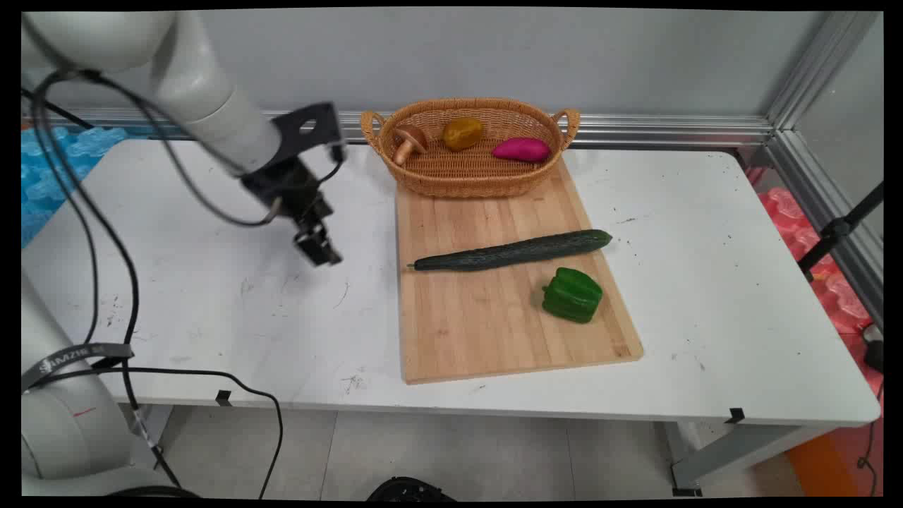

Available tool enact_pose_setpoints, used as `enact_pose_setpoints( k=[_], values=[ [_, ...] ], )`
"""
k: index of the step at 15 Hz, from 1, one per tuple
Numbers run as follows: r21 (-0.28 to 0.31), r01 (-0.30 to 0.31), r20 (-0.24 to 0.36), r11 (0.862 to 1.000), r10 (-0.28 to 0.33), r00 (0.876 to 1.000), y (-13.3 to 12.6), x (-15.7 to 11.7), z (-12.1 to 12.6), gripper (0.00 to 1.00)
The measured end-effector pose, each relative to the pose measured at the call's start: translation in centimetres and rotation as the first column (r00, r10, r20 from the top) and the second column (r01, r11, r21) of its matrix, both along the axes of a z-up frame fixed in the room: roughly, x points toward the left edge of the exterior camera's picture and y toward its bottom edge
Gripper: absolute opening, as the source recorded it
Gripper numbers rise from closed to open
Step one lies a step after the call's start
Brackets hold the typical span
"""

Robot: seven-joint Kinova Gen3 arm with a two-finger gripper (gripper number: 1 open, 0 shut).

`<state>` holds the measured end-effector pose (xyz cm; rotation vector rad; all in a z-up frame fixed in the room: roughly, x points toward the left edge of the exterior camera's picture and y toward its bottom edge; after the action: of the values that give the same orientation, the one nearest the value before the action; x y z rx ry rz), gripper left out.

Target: Pick up the potato from the vegetable basket

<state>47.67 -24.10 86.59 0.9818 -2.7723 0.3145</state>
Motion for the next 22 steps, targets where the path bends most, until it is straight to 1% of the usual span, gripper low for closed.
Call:
enact_pose_setpoints(
  k=[2, 4, 7, 10, 12, 16, 19, 22],
  values=[
    [-0.047, -0.025, -0.021, 0.999, 0.024, 0.999, -2.6, -0.7, 0.7, 1.00],
    [-0.082, -0.045, -0.040, 0.996, 0.042, 0.998, -4.8, -1.1, 1.3, 1.00],
    [-0.138, -0.079, -0.078, 0.987, 0.069, 0.995, -9.0, -1.8, 2.2, 1.00],
    [-0.180, -0.097, -0.113, 0.979, 0.077, 0.991, -13.2, -2.2, 2.5, 1.00],
    [-0.194, -0.097, -0.131, 0.976, 0.072, 0.989, -15.7, -2.2, 2.4, 1.00],
    [-0.200, -0.065, -0.155, 0.978, 0.034, 0.987, -20.5, -1.5, 1.7, 1.00],
    [-0.193, -0.040, -0.169, 0.980, 0.007, 0.986, -23.7, -0.6, 1.0, 1.00],
    [-0.190, -0.029, -0.182, 0.981, -0.007, 0.983, -25.8, -0.1, 0.3, 1.00]
  ],
)
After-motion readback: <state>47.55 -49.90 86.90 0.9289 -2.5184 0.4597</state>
